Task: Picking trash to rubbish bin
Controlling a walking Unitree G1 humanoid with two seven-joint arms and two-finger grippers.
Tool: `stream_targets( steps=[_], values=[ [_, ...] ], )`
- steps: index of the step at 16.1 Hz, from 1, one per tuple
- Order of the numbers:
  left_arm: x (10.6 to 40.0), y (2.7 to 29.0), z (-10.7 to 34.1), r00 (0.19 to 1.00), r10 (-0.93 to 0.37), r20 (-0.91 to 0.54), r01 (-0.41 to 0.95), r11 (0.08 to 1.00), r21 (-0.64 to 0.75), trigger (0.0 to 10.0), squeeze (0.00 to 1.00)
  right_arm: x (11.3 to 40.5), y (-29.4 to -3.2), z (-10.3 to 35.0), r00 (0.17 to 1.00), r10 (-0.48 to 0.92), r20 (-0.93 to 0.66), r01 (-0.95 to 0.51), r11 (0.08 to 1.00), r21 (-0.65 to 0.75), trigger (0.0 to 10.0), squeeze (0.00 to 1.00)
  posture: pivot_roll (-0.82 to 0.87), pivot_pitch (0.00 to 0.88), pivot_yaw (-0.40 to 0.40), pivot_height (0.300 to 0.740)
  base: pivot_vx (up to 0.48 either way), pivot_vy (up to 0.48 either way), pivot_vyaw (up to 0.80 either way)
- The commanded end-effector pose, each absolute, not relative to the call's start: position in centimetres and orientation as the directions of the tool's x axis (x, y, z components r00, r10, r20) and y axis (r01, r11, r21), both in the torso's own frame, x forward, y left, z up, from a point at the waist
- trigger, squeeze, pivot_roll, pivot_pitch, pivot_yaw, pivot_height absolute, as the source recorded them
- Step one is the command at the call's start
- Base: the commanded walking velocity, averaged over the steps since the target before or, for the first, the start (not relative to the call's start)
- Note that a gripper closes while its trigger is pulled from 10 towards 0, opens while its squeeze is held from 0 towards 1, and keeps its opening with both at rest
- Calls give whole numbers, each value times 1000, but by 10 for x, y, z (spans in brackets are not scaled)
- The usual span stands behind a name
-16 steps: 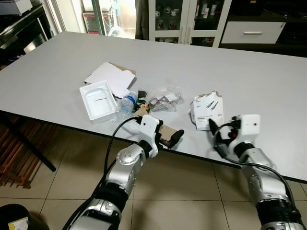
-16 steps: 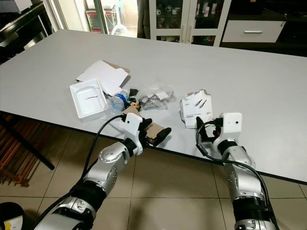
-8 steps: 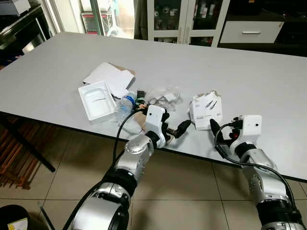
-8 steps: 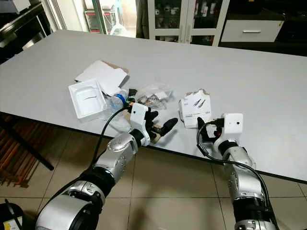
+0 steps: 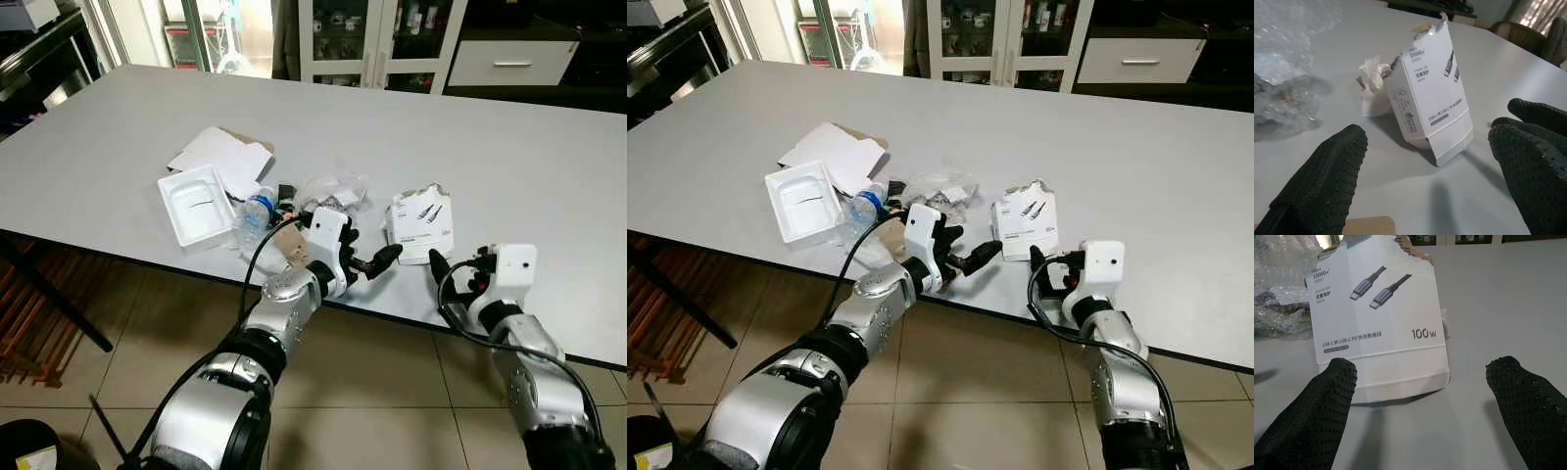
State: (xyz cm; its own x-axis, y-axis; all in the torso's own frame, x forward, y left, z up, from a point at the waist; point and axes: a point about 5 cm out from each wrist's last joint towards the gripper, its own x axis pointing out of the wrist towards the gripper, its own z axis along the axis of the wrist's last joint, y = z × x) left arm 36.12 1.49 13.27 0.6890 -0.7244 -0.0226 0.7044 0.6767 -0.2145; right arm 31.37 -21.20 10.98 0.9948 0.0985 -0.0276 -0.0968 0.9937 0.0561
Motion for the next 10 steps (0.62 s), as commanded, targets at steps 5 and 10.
stream_targets(
  steps=[5,10],
  values=[
    [340,-56,152,568,-823,15,795,544,-268,10000,0,301,-208,107,996,82,-30,-80,994,73,10000,0,-279,150,93,740,0,0,0],
    [337,-69,160,563,-826,27,790,529,-309,10000,0,285,-203,104,998,58,-36,-55,995,84,10000,0,-360,178,113,740,0,0,0]
  ],
)
